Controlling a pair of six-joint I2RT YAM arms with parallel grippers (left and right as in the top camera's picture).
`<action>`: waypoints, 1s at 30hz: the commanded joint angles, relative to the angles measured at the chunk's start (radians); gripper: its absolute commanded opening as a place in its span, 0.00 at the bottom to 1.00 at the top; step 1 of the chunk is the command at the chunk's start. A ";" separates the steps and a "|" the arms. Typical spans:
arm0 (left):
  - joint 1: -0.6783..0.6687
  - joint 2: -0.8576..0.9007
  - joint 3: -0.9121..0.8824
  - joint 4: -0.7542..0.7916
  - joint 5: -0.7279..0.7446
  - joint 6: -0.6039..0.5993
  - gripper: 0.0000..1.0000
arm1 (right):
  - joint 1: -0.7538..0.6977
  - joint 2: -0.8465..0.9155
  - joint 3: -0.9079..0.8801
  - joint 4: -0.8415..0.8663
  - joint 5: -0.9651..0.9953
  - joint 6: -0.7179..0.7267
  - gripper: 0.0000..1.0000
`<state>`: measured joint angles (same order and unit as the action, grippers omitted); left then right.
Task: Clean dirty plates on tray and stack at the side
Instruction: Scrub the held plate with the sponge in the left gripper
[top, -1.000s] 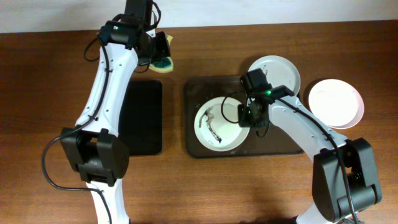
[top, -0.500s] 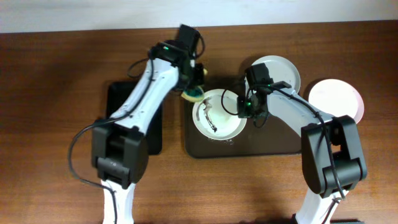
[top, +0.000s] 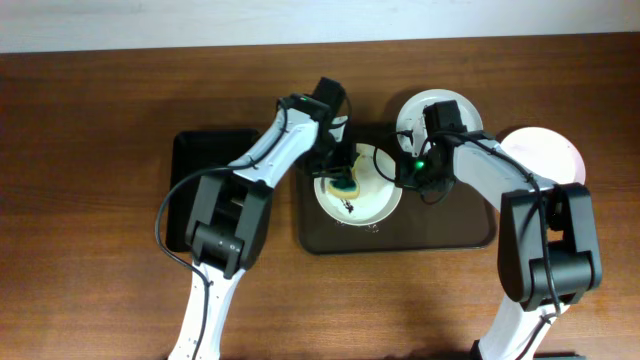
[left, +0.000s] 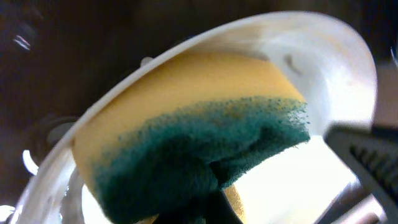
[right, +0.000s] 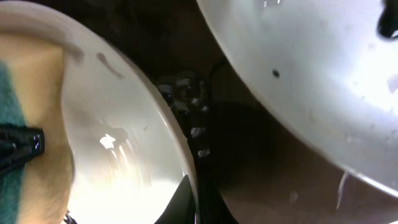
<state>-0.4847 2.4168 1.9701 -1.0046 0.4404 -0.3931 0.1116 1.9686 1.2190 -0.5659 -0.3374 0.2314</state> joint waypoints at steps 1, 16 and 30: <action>-0.016 0.087 -0.051 -0.179 0.170 0.179 0.00 | -0.004 0.036 -0.045 0.014 -0.031 0.008 0.04; -0.082 0.087 -0.051 0.118 -0.783 -0.481 0.00 | -0.008 0.036 -0.050 0.025 -0.040 0.009 0.04; -0.004 0.086 0.008 -0.040 -0.292 -0.054 0.00 | -0.007 0.036 -0.050 0.029 -0.044 0.008 0.04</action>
<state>-0.4812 2.4256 2.0228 -0.9928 0.1802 -0.5961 0.1043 1.9705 1.1992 -0.5182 -0.4213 0.2764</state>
